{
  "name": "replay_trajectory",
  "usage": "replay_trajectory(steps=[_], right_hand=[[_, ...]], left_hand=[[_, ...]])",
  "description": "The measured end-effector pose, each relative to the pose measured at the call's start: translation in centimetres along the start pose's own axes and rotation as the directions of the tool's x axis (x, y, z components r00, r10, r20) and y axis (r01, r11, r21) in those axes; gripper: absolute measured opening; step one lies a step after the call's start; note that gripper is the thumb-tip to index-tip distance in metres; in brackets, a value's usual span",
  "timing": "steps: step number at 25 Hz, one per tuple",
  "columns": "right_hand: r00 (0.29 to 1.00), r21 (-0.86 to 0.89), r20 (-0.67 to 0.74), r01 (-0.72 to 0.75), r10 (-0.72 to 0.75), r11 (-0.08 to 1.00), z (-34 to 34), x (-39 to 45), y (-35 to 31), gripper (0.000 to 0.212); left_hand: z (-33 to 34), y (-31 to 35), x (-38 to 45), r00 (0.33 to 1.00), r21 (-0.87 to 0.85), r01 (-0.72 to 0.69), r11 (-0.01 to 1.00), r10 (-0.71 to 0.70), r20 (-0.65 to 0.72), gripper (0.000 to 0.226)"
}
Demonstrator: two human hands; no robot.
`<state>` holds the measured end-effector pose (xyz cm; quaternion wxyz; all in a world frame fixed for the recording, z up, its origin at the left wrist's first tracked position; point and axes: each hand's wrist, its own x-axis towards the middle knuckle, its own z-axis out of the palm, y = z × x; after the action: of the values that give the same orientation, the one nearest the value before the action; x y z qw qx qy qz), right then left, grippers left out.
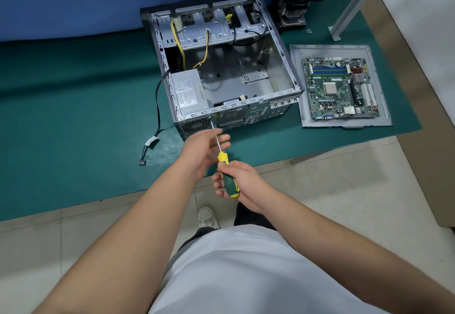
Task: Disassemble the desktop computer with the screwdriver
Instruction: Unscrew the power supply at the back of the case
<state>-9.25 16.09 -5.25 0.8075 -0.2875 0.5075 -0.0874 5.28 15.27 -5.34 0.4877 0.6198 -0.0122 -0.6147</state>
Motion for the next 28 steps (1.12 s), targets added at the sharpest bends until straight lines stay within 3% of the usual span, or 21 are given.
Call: replay_trajectory(steps=[4, 7, 10, 14, 23, 28], right_hand=[[0.998, -0.118, -0.056, 0.028, -0.034, 0.993, 0.5, 0.2, -0.1, 0.018], [0.996, -0.076, -0.091, -0.010, 0.003, 0.997, 0.8, 0.4, -0.3, 0.018], [0.989, -0.148, -0.129, 0.046, -0.066, 0.988, 0.2, 0.6, 0.0, 0.012], [0.975, -0.245, -0.179, 0.086, -0.132, 0.966, -0.1, 0.7, 0.1, 0.023], [0.982, -0.164, -0.140, 0.107, -0.131, 0.981, -0.3, 0.7, 0.3, 0.012], [0.969, -0.307, -0.144, 0.150, -0.202, 0.940, -1.3, 1.2, 1.1, 0.012]], left_hand=[[1.6, 1.6, 1.6, 0.967, -0.170, -0.078, 0.982, 0.032, -0.254, 0.011], [2.1, 1.7, 2.2, 0.932, -0.137, -0.113, 0.984, 0.057, -0.357, 0.009], [2.3, 1.5, 2.3, 0.906, -0.102, -0.159, 0.982, 0.104, -0.411, 0.012], [2.7, 1.5, 2.3, 0.885, -0.103, -0.181, 0.978, 0.116, -0.451, 0.015], [2.8, 1.4, 2.5, 0.882, -0.099, -0.174, 0.980, 0.111, -0.458, 0.012], [2.5, 1.5, 1.5, 0.931, -0.150, -0.160, 0.976, 0.099, -0.351, 0.004]])
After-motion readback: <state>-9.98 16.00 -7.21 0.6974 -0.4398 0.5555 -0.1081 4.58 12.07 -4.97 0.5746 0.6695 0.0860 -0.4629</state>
